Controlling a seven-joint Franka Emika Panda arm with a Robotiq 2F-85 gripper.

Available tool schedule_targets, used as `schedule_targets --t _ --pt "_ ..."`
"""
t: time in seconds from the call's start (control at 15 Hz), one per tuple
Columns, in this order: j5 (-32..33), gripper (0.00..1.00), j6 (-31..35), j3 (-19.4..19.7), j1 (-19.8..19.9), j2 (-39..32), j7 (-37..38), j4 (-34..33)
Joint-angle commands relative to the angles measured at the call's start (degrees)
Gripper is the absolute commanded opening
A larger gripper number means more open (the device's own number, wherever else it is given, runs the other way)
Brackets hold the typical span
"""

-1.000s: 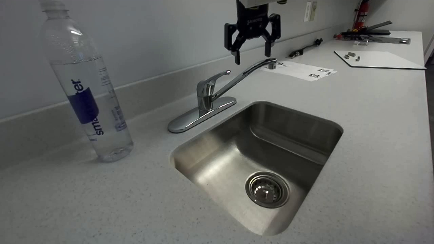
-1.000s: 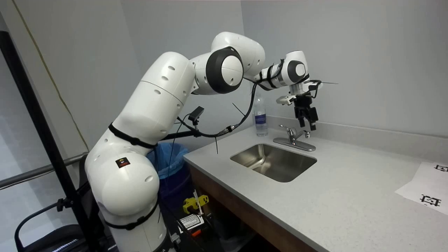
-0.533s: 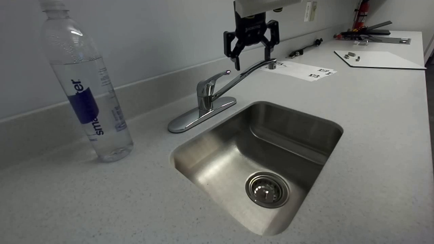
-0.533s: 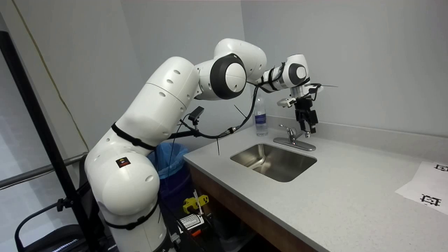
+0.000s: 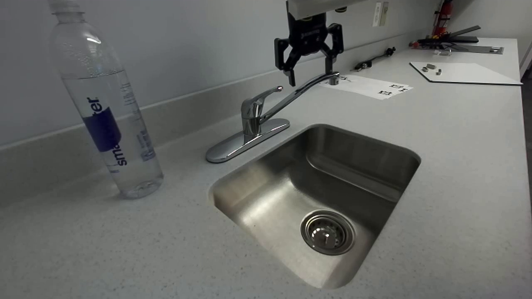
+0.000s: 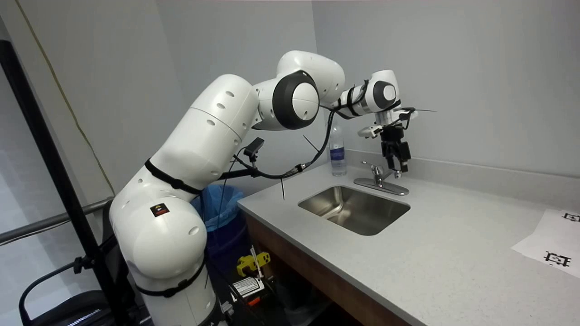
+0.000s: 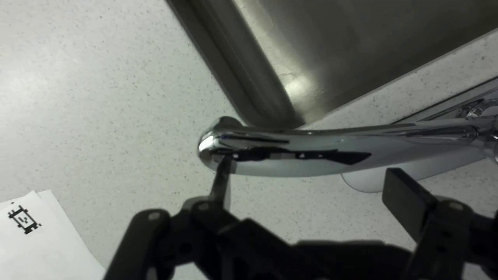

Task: Move the faucet to the left

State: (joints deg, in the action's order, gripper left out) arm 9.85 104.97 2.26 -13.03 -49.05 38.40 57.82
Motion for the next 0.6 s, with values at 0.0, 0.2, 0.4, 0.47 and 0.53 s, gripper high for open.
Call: schedule_targets --t 0.0,0.2,0.4,0.47,0.53 --pt "-2.0 1.00 -3.6 -0.4 -0.5 0.8 -1.6 0.2" --pt "-2.8 1.00 -5.5 -1.2 -0.2 0.7 -3.6 -0.1" --pt "-3.7 1.00 -7.4 -1.9 -0.1 0.8 -5.1 -0.3" --pt "-4.2 1.00 -8.1 -2.3 -0.1 1.1 -5.8 -0.2" --pt "-4.1 1.00 -8.2 -3.5 0.4 1.8 -6.3 0.8"
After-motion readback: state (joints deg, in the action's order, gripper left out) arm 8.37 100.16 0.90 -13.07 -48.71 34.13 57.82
